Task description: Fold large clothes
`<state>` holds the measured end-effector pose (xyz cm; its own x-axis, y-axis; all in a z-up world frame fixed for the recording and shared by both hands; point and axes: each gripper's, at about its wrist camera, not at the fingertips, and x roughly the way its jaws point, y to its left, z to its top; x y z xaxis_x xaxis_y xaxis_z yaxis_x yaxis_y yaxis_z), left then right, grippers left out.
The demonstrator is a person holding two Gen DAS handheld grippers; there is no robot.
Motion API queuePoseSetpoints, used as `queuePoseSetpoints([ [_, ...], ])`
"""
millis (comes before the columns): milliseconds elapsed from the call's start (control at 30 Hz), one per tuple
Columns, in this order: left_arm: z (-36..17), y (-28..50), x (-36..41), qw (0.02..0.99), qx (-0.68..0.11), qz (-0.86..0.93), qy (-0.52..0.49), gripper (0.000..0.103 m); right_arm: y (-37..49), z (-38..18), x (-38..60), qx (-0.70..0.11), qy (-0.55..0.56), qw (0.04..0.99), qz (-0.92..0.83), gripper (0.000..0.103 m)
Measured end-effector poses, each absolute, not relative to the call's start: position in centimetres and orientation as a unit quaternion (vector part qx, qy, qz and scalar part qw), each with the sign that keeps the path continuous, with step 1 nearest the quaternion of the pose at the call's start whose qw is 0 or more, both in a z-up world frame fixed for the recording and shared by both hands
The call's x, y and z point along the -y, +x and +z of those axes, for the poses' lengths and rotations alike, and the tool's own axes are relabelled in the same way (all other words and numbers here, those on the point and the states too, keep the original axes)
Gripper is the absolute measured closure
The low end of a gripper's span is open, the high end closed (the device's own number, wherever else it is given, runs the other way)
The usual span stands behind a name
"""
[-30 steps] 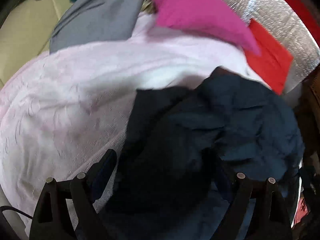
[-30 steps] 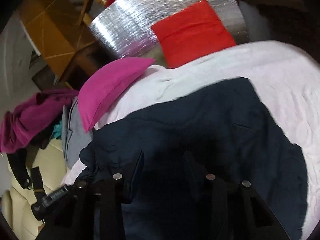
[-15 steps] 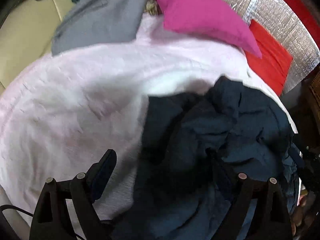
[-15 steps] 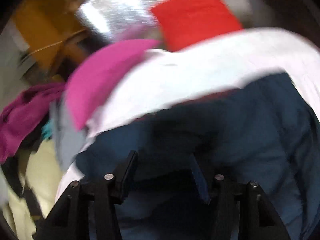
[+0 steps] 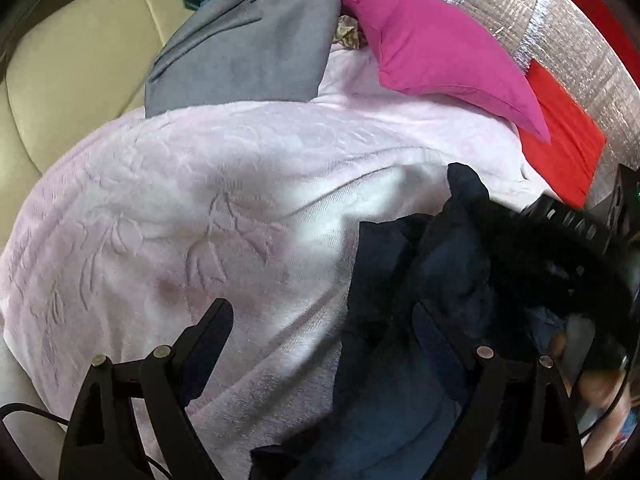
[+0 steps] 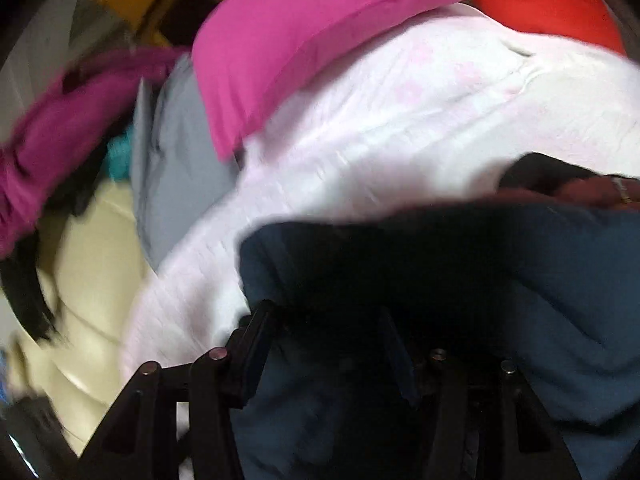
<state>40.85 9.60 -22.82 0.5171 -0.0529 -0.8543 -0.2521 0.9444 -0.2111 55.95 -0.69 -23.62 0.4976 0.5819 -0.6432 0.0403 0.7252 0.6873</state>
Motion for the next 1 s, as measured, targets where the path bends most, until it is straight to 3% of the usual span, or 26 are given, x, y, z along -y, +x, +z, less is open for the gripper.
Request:
queuePoseSetpoints([
  [133,-22.0,40.9,-9.4,0.866,-0.475,0.047,-0.148,0.011,53.2,-22.1,4.7,-0.412,0.371,0.819,0.151,0.046],
  [333,-21.3,40.8,-7.8,0.878,-0.458,0.018,-0.138,0.011,46.8,-20.0,15.1,-0.375,0.324,0.868,0.029,0.046],
  [467,-22.6,41.5,-7.2,0.867,-0.482,0.047,-0.118,0.011,43.6,-21.6,24.0,-0.377,0.351,0.854,-0.07,0.046],
  [600,-23.8,42.1,-7.0,0.857,-0.5,0.06,-0.11,0.011,42.5,-27.2,29.6,-0.426,0.394,0.805,-0.12,0.046],
  [700,-24.2,42.3,-6.6,0.853,-0.507,0.064,-0.103,0.011,42.2,-29.6,29.4,-0.42,0.407,0.804,-0.104,0.046],
  [1000,-19.8,39.0,-4.1,0.901,-0.43,0.013,-0.061,0.011,36.1,-24.0,25.5,-0.364,0.359,0.858,-0.058,0.042],
])
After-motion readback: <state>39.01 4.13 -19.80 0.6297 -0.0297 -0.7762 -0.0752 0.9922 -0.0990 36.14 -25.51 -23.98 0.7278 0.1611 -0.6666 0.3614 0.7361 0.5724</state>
